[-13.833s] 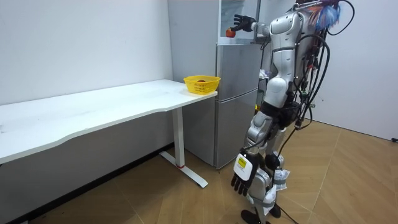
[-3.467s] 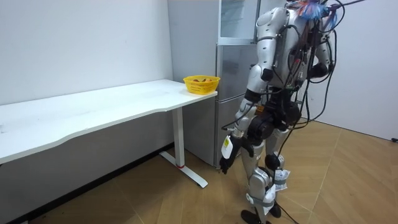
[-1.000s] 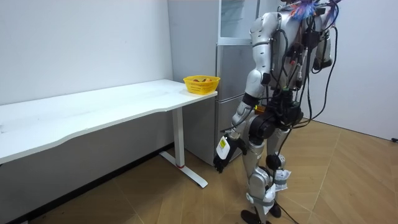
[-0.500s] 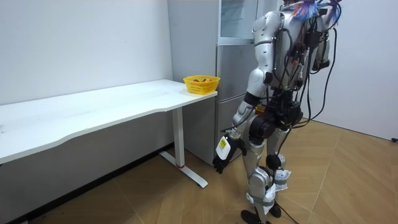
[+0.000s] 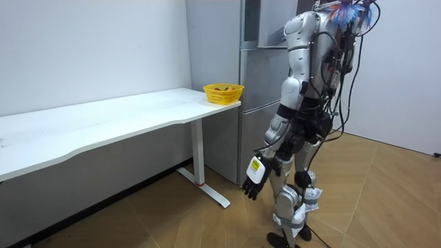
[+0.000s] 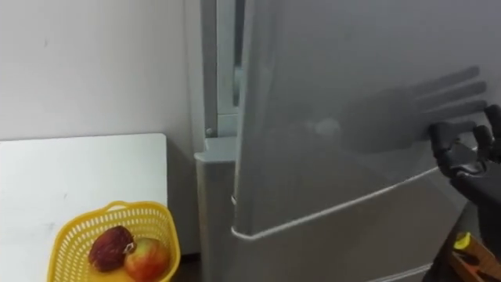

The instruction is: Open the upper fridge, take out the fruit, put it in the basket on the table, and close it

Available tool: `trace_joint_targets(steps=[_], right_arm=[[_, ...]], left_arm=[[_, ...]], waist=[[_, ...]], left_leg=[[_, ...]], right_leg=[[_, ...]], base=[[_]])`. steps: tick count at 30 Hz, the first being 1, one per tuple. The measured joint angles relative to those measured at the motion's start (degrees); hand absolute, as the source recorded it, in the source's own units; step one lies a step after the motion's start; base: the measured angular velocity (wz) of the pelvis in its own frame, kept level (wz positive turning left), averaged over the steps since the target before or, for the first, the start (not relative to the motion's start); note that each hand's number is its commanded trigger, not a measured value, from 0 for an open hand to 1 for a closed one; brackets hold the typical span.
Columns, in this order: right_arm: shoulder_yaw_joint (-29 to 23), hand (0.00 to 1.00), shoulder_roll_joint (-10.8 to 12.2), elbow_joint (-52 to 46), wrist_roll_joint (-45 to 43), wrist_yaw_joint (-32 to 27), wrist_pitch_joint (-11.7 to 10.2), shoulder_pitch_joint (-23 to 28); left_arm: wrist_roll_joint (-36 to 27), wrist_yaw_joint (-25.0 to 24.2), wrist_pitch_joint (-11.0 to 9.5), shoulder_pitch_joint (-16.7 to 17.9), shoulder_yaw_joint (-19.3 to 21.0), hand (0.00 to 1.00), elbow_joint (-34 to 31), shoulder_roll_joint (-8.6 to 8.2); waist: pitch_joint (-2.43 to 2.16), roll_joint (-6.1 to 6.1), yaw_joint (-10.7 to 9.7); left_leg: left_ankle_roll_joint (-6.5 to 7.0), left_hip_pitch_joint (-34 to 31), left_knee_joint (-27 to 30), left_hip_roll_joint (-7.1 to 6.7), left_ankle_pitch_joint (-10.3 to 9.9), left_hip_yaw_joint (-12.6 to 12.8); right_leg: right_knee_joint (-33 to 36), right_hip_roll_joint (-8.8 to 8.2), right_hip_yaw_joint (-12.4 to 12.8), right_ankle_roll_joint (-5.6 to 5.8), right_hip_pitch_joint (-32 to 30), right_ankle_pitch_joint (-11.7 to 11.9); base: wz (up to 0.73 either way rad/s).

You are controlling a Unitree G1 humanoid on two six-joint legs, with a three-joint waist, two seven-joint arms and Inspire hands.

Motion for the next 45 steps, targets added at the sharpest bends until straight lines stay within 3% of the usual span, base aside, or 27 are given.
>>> trace_joint_targets(steps=[6, 11, 16, 23, 32, 38, 45], right_arm=[[0.27, 0.00, 0.09, -0.01, 0.07, -0.08, 0.32, 0.02], [0.23, 0.00, 0.34, 0.54, -1.93, -0.08, 0.47, 0.03], [0.22, 0.00, 0.34, 0.85, -1.87, -0.59, 0.42, 0.02], [0.29, 0.00, 0.33, 2.37, -1.89, -0.43, 0.32, -1.04], [0.21, 0.00, 0.32, 2.32, -1.55, -0.54, 0.34, -1.04], [-0.60, 0.00, 0.33, 2.32, -1.21, -0.78, 0.39, -0.92], [-4.12, 0.00, 0.43, 2.36, 1.45, -1.17, 0.41, -0.07]], left_arm=[[-0.01, -0.59, 0.14, 0.55, 0.74, 0.00, 1.55, 0.03], [0.01, -0.94, 0.48, 3.17, 1.31, 0.00, 1.70, -0.07], [0.01, -1.19, 0.30, 3.11, 1.30, 0.00, 1.96, -0.09], [0.04, -1.72, -0.09, 3.05, 1.32, 0.00, 1.88, -0.11], [0.02, -1.63, -0.03, 2.83, 2.32, 0.00, 1.32, -0.13], [0.05, -0.38, 0.07, 2.81, 2.31, 0.00, 1.38, -0.19], [0.10, -0.20, 0.32, 2.94, 2.24, 0.00, 1.23, -0.64]], waist=[[-0.04, 0.10, 2.17], [0.12, -0.34, 2.32], [0.11, -0.43, 3.76], [0.08, -0.35, 3.85], [-0.12, -0.33, 2.09], [-0.19, 0.58, 0.14], [-0.32, 2.58, -1.44]], left_leg=[[0.03, -0.15, 0.20, -0.33, 0.02, -2.06], [0.01, -0.02, 0.59, -0.35, 0.03, -2.53], [0.00, 0.11, 1.06, -0.30, 0.03, -2.74], [-0.01, 0.14, 1.01, -0.29, 0.04, -2.47], [0.00, 0.01, 0.59, -0.35, 0.02, -2.55], [0.00, 0.08, 0.95, -0.38, 0.02, -2.58], [0.00, 0.29, 1.00, -0.33, 0.02, -1.83]], right_leg=[[-0.39, -0.37, -1.86, 0.22, 1.13, -0.42], [-0.36, -0.47, -2.40, 0.19, 2.02, -0.54], [-0.14, -0.50, -2.56, 0.16, 1.98, -0.75], [0.68, -0.66, -2.48, 0.07, 1.98, -0.87], [0.66, -0.74, -2.79, 0.12, 1.97, -0.85], [0.40, -0.75, -2.96, 0.12, 1.99, -0.86], [0.31, -0.75, -2.50, 0.19, 1.65, -0.91]], base=[[0.17], [0.06], [0.01], [0.00], [0.01], [0.01], [-0.03]])
